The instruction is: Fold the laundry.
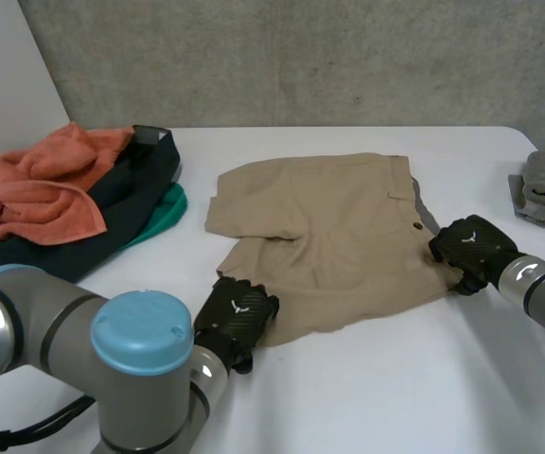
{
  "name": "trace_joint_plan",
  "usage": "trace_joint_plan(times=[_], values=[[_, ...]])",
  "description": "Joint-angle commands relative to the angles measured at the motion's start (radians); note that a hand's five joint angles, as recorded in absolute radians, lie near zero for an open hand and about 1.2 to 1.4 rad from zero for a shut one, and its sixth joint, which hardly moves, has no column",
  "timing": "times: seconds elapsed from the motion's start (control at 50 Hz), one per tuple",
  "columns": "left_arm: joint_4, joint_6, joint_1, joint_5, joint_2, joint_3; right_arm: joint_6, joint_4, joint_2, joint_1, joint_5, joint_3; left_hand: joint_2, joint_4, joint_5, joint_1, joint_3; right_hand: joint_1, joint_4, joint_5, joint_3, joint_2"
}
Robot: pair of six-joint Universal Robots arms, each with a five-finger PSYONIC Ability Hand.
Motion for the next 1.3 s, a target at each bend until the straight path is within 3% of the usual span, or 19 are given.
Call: trace_joint_plan(times=[0.02, 0.04, 0.12, 0.34, 0.4, 0.44, 0.46, 0.54, 1.18, 1.3], values=[[0.008, 0.001, -0.001, -0.004, -0.035, 0.046, 0.0, 0.0, 0.017, 0.016, 0.0, -0.015, 0.106, 0.113, 0.116, 0.1, 0.101, 0.518, 0.499, 0.514, 0.499, 0.494], [0.019, 0.001, -0.001, -0.004, -0.037, 0.052, 0.0, 0.0, 0.017, 0.018, 0.0, -0.015, 0.179, 0.186, 0.189, 0.173, 0.174, 0.636, 0.617, 0.631, 0.617, 0.612], [0.064, 0.003, -0.003, -0.004, -0.04, 0.055, 0.002, 0.0, 0.014, 0.022, 0.001, -0.015, 0.49, 0.497, 0.501, 0.484, 0.486, 0.642, 0.623, 0.637, 0.623, 0.618], [0.102, 0.121, -0.001, -0.004, -0.098, 0.06, 0.002, 0.014, 0.003, 0.044, 0.024, 0.006, 0.752, 0.759, 0.762, 0.746, 0.747, 0.642, 0.623, 0.637, 0.623, 0.618], [0.104, 0.155, 0.008, -0.003, -0.1, 0.069, 0.002, 0.016, 0.002, 0.044, 0.032, 0.015, 0.696, 0.704, 0.707, 0.691, 0.692, 0.642, 0.623, 0.637, 0.623, 0.618], [0.099, 0.165, 0.017, -0.004, -0.1, 0.072, 0.002, 0.016, -0.001, 0.044, 0.034, 0.018, 0.521, 0.528, 0.532, 0.515, 0.517, 0.642, 0.623, 0.637, 0.623, 0.618], [0.096, 0.17, 0.026, -0.004, -0.098, 0.068, 0.0, 0.016, -0.011, 0.045, 0.035, 0.023, 0.296, 0.304, 0.307, 0.29, 0.292, 0.642, 0.623, 0.637, 0.623, 0.618], [0.091, 0.172, 0.028, -0.004, -0.081, 0.057, 0.0, 0.016, -0.037, 0.044, 0.035, 0.032, 0.136, 0.143, 0.146, 0.13, 0.131, 0.642, 0.623, 0.637, 0.623, 0.618], [0.032, 0.165, 0.04, 0.006, -0.031, 0.014, 0.0, 0.011, -0.041, 0.045, 0.032, 0.048, 0.147, 0.154, 0.158, 0.141, 0.143, 0.642, 0.623, 0.637, 0.623, 0.618], [0.044, 0.17, 0.046, 0.002, -0.052, 0.039, -0.001, 0.011, -0.041, 0.045, 0.031, 0.051, 0.349, 0.357, 0.36, 0.343, 0.345, 0.642, 0.623, 0.637, 0.623, 0.618]])
